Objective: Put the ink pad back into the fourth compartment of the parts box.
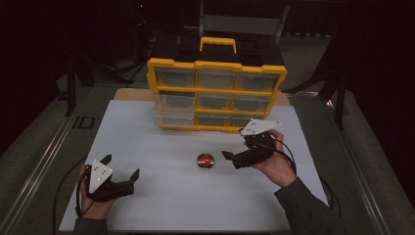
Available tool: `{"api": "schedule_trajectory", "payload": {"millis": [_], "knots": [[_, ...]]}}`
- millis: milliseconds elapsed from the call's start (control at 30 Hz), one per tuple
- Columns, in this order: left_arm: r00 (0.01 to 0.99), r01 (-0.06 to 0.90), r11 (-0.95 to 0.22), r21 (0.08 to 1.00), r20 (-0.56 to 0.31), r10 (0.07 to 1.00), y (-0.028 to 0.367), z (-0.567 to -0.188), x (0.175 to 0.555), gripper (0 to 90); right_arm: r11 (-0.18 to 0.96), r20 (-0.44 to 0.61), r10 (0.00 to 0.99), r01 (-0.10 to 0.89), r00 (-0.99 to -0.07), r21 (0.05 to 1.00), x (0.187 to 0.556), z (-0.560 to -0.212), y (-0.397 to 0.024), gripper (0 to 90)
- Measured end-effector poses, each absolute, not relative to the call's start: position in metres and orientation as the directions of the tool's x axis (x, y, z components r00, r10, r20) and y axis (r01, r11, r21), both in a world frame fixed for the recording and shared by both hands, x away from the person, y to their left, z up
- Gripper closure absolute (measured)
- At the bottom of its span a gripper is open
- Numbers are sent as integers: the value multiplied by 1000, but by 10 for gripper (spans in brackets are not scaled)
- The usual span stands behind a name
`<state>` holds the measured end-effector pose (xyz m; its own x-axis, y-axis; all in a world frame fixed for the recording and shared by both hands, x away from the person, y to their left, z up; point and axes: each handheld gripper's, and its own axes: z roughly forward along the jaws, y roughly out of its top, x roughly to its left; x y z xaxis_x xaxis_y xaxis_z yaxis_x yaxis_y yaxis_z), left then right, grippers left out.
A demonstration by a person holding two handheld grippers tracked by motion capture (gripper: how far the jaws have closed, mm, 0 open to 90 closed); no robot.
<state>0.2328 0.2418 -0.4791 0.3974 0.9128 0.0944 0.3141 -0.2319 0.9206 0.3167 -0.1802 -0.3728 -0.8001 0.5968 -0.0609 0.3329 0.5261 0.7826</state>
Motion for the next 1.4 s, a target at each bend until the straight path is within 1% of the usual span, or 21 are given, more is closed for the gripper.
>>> {"api": "schedule_trajectory", "payload": {"millis": [567, 1400], "knots": [[403, 316, -239, 918, 98, 910, 242, -479, 232, 2, 599, -67, 559, 347, -826, 721, 337, -380, -152, 77], [403, 311, -236, 921, 97, 910, 242, -478, 231, 3, 672, -74, 525, 359, -848, 648, 355, -397, -130, 77]]}}
